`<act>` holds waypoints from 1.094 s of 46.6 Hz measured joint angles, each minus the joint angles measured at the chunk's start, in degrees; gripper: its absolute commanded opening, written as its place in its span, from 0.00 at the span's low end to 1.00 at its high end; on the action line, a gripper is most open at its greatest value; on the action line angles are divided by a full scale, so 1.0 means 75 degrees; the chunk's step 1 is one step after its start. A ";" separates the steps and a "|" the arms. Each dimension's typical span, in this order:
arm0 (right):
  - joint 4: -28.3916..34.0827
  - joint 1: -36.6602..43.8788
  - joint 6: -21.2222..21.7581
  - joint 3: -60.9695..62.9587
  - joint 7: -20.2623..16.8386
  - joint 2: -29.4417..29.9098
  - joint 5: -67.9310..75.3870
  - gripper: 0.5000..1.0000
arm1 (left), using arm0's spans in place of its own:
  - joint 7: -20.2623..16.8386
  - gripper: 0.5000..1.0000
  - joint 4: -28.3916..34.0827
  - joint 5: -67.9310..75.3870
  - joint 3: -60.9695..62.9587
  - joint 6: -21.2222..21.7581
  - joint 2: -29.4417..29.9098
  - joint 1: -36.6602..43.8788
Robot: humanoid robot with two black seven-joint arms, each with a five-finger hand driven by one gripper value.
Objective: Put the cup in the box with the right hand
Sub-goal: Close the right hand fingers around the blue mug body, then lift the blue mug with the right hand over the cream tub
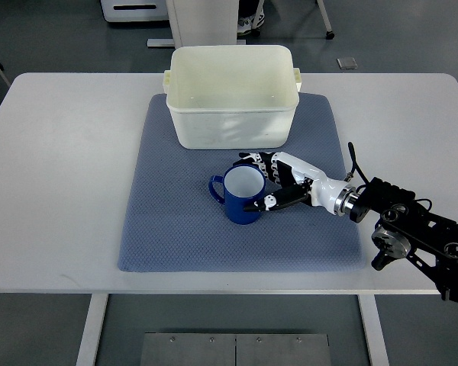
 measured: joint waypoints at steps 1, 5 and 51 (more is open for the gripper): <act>-0.0007 0.0000 -0.0002 -0.0004 -0.0005 0.0015 0.0000 0.99 | 0.0000 1.00 0.0000 0.0000 0.0000 0.0000 0.0000 0.0000; -0.0074 -0.0001 -0.0006 -0.0089 -0.0007 0.0067 0.0001 0.98 | 0.0000 1.00 0.0000 0.0000 0.0000 0.0000 0.0000 0.0000; 0.0450 0.0257 -0.0110 0.0634 0.0618 -0.0144 0.0096 0.00 | -0.0004 1.00 0.0000 0.0000 0.0000 -0.0001 0.0000 0.0001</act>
